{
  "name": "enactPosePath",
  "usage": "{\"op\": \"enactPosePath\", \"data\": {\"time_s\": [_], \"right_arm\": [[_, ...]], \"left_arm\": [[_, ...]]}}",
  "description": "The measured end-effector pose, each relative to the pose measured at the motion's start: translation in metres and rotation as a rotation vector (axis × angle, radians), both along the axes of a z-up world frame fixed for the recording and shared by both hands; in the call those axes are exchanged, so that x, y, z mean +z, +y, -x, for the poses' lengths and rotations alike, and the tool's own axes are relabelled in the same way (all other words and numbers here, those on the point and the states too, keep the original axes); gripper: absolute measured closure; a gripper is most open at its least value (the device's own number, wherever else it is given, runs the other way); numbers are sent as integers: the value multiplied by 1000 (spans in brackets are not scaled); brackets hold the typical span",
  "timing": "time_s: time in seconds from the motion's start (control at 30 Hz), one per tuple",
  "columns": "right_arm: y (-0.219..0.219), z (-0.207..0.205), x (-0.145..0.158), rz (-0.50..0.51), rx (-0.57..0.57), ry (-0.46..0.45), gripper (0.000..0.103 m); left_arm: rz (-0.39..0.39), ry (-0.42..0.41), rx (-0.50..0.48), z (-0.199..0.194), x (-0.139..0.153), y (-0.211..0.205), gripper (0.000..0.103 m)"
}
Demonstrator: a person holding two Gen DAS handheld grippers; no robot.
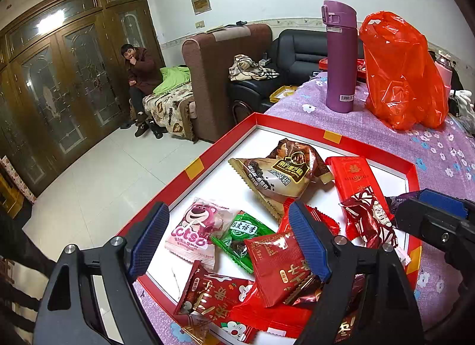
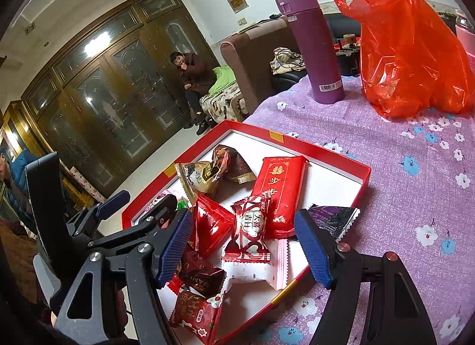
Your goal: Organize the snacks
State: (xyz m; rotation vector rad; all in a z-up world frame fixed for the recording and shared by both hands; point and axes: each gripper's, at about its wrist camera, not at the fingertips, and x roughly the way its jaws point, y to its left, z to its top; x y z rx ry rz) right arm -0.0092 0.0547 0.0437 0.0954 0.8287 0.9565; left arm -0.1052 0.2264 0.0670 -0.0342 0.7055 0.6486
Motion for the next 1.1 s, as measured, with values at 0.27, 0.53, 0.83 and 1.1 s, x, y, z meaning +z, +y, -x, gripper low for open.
{"op": "enactPosePath", "data": {"time_s": [0.27, 0.53, 0.83, 1.1], "right_arm": [[0, 0, 0, -2, -1, 1, 31], [-1, 3, 2, -9, -3, 1, 31], [-2, 2, 2, -8, -3, 2, 31], [-13, -3, 6, -29, -38, 4, 31]], "left_arm": [[11, 6, 1, 1, 1, -1, 19], [13, 5, -19, -1, 2, -7, 16], [15, -33, -34, 4, 6, -11, 16], [80, -46, -98, 4, 7, -18, 16]]}}
